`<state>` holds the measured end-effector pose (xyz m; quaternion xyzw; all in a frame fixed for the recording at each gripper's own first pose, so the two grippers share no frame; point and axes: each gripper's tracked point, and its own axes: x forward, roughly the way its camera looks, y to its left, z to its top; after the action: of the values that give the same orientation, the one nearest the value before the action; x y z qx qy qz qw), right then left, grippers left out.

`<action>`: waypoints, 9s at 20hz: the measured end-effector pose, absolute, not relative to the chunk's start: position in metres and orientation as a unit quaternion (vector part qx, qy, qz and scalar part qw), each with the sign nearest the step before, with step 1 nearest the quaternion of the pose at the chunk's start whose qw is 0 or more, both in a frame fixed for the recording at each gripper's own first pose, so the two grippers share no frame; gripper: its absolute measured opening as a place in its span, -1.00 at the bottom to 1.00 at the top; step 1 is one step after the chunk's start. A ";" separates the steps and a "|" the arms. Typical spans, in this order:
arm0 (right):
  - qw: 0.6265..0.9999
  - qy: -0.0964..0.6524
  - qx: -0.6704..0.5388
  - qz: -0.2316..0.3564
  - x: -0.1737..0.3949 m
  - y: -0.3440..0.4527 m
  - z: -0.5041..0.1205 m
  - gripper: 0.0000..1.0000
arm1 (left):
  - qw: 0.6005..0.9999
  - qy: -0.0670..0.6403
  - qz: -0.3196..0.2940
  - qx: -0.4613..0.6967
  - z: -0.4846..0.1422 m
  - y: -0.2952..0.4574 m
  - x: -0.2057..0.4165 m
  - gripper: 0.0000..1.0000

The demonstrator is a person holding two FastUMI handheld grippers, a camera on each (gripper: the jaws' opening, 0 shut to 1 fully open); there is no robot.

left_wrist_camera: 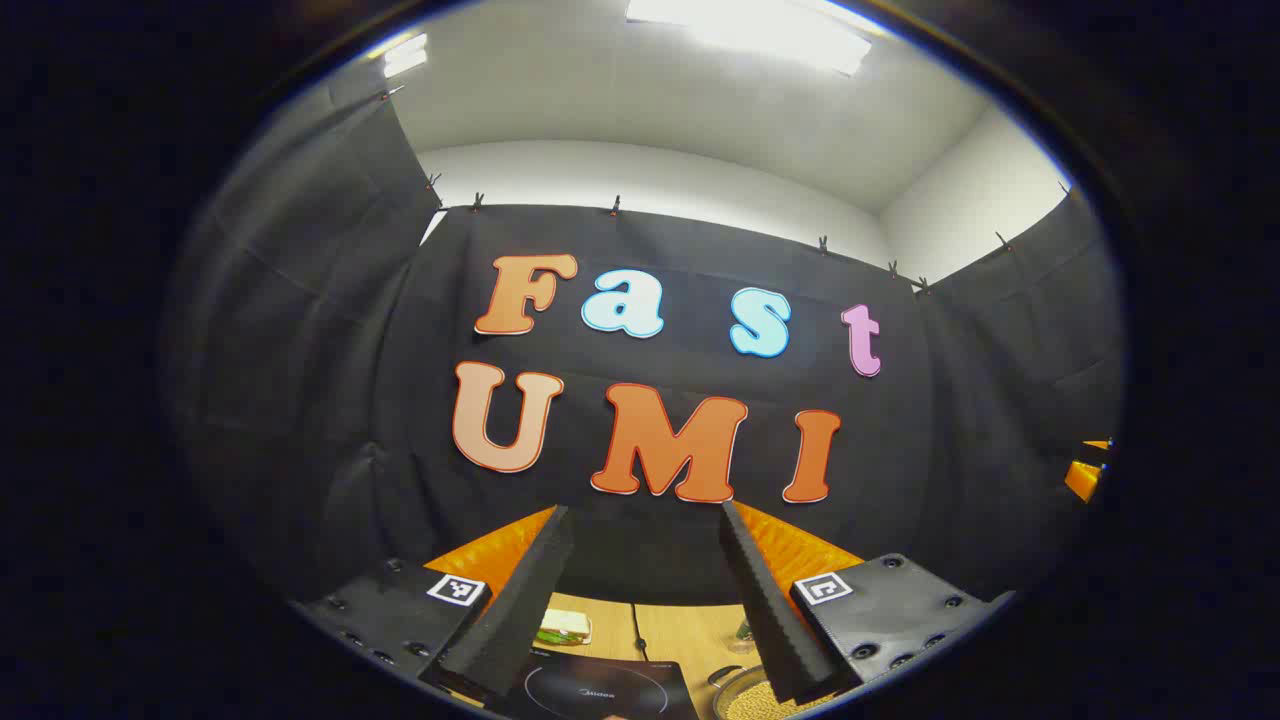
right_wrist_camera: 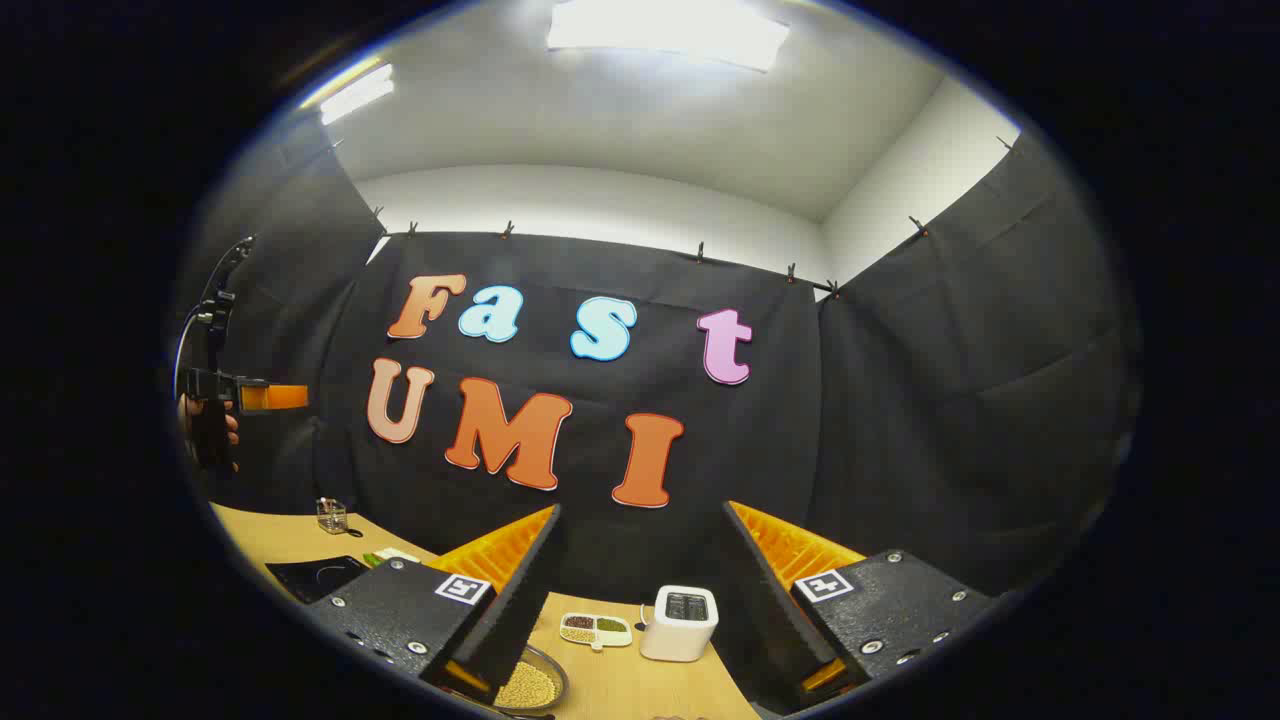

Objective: First push the handle of the pot to place it horizontally, then grasp the pot with both hands and set it on the induction cooktop.

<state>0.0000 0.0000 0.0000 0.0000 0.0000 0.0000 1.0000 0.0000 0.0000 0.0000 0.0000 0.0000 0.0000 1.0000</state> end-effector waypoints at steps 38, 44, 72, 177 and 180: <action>0.996 0.088 0.024 0.022 -0.013 0.054 -0.046 0.90 | 0.998 -0.027 0.011 0.048 0.020 0.036 -0.036 0.89; 0.985 0.158 0.029 0.062 -0.027 0.092 -0.093 0.87 | 0.996 -0.042 0.018 0.077 0.023 0.046 -0.051 0.89; 0.757 0.606 0.183 0.161 -0.149 0.199 -0.358 -1.00 | 0.995 0.040 0.043 0.082 -0.061 0.100 -0.031 0.90; 0.800 0.595 0.079 -0.021 0.055 0.079 -0.522 0.43 | 0.848 0.508 -0.060 0.138 -0.535 -0.142 0.064 0.76; 0.799 0.594 0.091 -0.022 0.055 0.081 -0.526 0.41 | 0.854 0.496 -0.069 0.141 -0.539 -0.143 0.074 0.83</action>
<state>0.0549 0.0807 -0.5259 0.0912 0.5940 -0.0224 0.7990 0.0736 -0.1435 -0.5390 0.1413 0.4958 -0.0689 0.8541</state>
